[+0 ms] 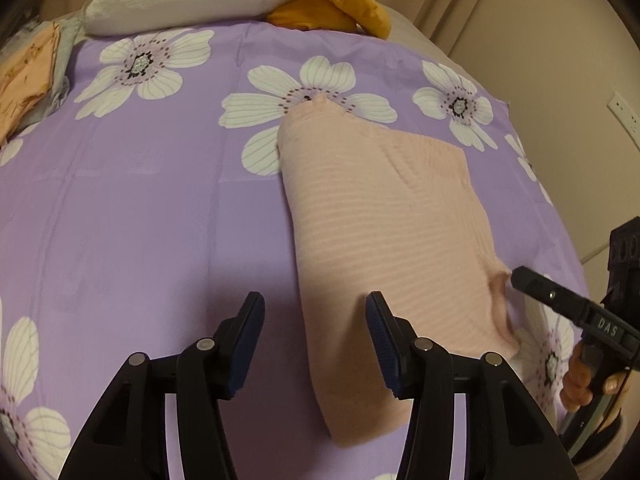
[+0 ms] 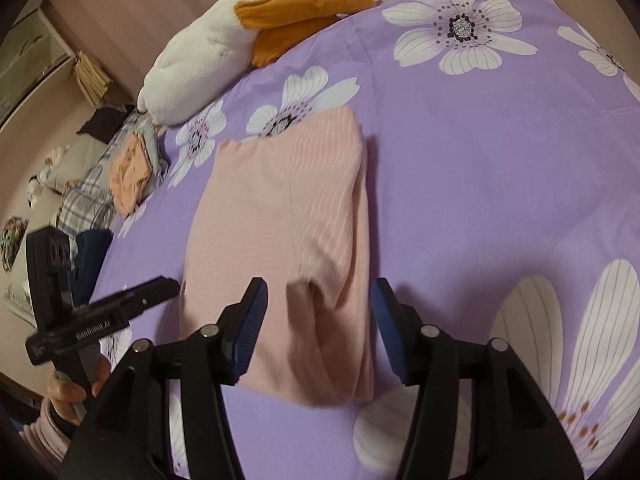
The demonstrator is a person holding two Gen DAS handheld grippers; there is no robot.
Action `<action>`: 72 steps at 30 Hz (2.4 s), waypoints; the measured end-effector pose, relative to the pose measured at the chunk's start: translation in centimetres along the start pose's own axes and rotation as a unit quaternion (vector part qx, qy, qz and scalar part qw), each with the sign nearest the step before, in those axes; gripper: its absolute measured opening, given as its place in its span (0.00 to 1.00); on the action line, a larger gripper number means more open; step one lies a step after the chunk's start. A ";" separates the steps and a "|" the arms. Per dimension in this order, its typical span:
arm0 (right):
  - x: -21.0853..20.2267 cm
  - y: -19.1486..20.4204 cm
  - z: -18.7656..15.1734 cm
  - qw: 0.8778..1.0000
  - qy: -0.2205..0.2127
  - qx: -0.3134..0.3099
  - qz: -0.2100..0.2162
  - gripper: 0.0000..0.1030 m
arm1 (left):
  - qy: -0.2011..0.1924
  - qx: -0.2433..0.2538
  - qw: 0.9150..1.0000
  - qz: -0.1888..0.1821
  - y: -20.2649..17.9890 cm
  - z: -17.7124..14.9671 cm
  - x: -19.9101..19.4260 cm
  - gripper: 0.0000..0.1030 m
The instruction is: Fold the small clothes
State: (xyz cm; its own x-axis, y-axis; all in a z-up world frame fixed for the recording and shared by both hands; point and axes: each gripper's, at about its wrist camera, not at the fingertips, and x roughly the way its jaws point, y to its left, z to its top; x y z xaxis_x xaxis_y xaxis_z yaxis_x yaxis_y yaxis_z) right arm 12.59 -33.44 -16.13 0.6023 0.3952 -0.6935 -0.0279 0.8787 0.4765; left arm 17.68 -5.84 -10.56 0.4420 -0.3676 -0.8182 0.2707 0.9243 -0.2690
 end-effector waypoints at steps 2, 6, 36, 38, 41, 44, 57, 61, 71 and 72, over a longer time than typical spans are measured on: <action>0.3 -0.3 0.6 1.000 0.000 0.004 0.000 0.56 | 0.002 0.000 1.000 -0.002 0.0 0.3 0.4 0.49; 1.4 -0.7 1.5 1.000 0.005 0.009 -0.003 0.58 | 0.006 -0.001 1.000 -0.007 -0.1 0.9 1.1 0.49; 6.7 -0.9 4.1 0.999 0.039 0.012 0.035 0.60 | 0.034 -0.035 0.997 -0.056 0.9 2.7 4.0 0.55; 6.9 -0.6 4.2 0.999 0.040 0.009 0.035 0.60 | 0.034 -0.030 0.997 -0.055 0.6 2.7 4.2 0.55; 7.3 -0.3 4.3 0.998 0.042 0.003 0.037 0.60 | 0.036 -0.024 0.997 -0.057 0.1 2.8 4.5 0.55; 7.6 -0.4 4.6 0.998 0.044 0.003 0.040 0.60 | 0.038 -0.019 0.998 -0.055 -0.3 2.9 4.7 0.55; 8.1 -0.3 4.6 0.998 0.040 0.002 0.046 0.49 | 0.039 -0.007 0.998 -0.048 -0.9 3.2 5.1 0.55; 8.2 0.0 4.6 0.998 0.036 0.000 0.055 0.36 | 0.039 0.000 0.998 -0.049 -1.3 3.2 5.1 0.55; 6.8 1.9 4.4 0.995 0.007 -0.012 0.096 0.27 | 0.026 0.006 0.998 -0.060 -2.0 2.8 4.3 0.55; 6.7 2.2 4.4 0.995 0.004 -0.014 0.102 0.27 | 0.023 0.007 0.998 -0.062 -2.1 2.8 4.1 0.55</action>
State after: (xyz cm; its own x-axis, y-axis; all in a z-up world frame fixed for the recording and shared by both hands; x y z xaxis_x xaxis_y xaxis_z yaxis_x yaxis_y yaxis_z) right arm 20.10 -30.08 -17.34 0.5750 0.5685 -0.5883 -0.1715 0.7869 0.5928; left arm 21.35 -9.55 -11.94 0.3642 -0.4732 -0.8022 0.3331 0.8705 -0.3622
